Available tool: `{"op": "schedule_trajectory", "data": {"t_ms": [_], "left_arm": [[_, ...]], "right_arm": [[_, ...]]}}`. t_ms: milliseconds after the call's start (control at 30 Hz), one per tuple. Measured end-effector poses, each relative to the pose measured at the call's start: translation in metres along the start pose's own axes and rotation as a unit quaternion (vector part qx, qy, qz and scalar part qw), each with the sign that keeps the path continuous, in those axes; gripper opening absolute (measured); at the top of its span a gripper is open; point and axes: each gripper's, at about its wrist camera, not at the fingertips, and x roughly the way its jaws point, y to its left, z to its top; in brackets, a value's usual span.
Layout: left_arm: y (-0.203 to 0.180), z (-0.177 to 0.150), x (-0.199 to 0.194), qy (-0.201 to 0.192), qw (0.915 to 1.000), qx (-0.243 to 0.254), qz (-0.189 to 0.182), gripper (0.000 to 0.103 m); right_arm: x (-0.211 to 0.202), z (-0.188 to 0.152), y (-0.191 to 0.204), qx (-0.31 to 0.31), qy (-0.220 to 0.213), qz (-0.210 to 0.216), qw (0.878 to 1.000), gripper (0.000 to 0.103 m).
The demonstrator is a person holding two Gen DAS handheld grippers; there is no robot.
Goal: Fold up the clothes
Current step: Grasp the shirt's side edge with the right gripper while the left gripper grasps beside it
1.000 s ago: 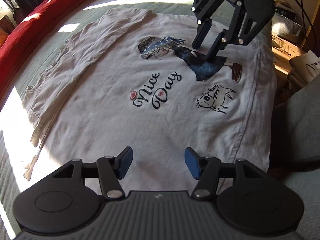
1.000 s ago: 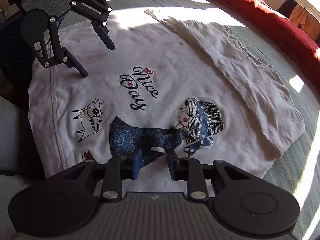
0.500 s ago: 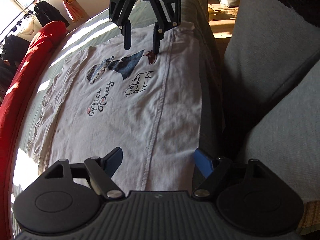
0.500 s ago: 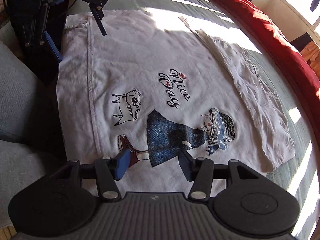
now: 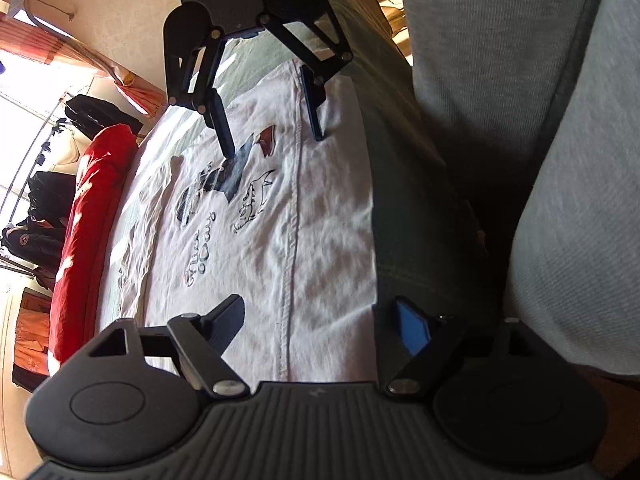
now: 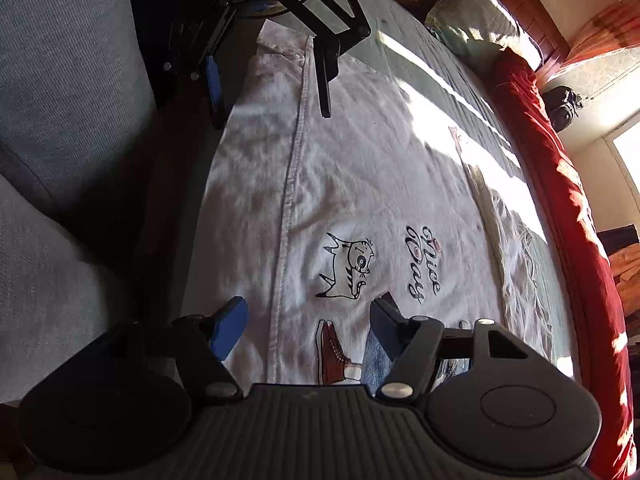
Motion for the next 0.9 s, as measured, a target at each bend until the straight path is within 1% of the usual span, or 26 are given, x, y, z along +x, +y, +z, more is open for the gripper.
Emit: {"op": "schedule_trajectory", "data": {"t_ms": [100,233,300,333,433,500,567,600,667,733,767,833,900], "left_arm": [[0.002,0.002,-0.003,-0.003,0.9994,-0.003,0.033,0.082],[0.007,-0.003,-0.001,0.015,0.9976,-0.004,0.067,0.082],[0.007,-0.009,-0.001,0.024,0.9972,-0.001,0.07,0.082],[0.006,-0.015,-0.004,0.031,0.9964,0.007,0.078,0.082],[0.003,-0.026,-0.008,0.046,0.9949,0.026,0.086,0.082],[0.002,-0.03,-0.01,0.051,0.9943,0.034,0.087,0.082],[0.007,-0.028,-0.01,0.054,0.9945,0.029,0.084,0.082],[0.01,-0.025,-0.009,0.056,0.9949,0.025,0.08,0.082],[0.024,-0.02,-0.008,0.055,0.9953,-0.002,0.08,0.082],[0.037,-0.021,-0.007,0.062,0.9946,-0.036,0.075,0.082],[0.046,-0.021,-0.006,0.067,0.9941,-0.056,0.065,0.082],[0.063,-0.021,-0.004,0.071,0.9918,-0.09,0.057,0.082],[0.075,-0.023,0.0,0.078,0.9894,-0.11,0.054,0.082]], "right_arm": [[0.0,0.003,-0.003,0.008,-0.001,-0.005,1.0,0.074],[0.0,0.007,-0.007,0.01,-0.004,-0.009,1.0,0.074],[-0.001,0.008,-0.008,0.01,-0.005,-0.009,1.0,0.074],[-0.001,0.008,-0.009,0.009,-0.005,-0.01,1.0,0.074],[-0.003,0.008,-0.012,0.014,-0.003,-0.012,1.0,0.074],[-0.003,0.007,-0.014,0.017,-0.002,-0.013,1.0,0.074],[-0.002,0.007,-0.015,0.019,-0.002,-0.014,1.0,0.074],[-0.002,0.008,-0.016,0.02,-0.003,-0.015,1.0,0.074],[0.0,0.009,-0.018,0.024,-0.006,-0.013,1.0,0.074],[0.001,0.012,-0.019,0.027,-0.009,-0.013,0.999,0.074],[0.001,0.013,-0.02,0.028,-0.01,-0.013,0.999,0.074],[0.001,0.015,-0.022,0.029,-0.013,-0.013,0.999,0.074],[0.0,0.017,-0.024,0.028,-0.015,-0.014,0.999,0.074]]}}
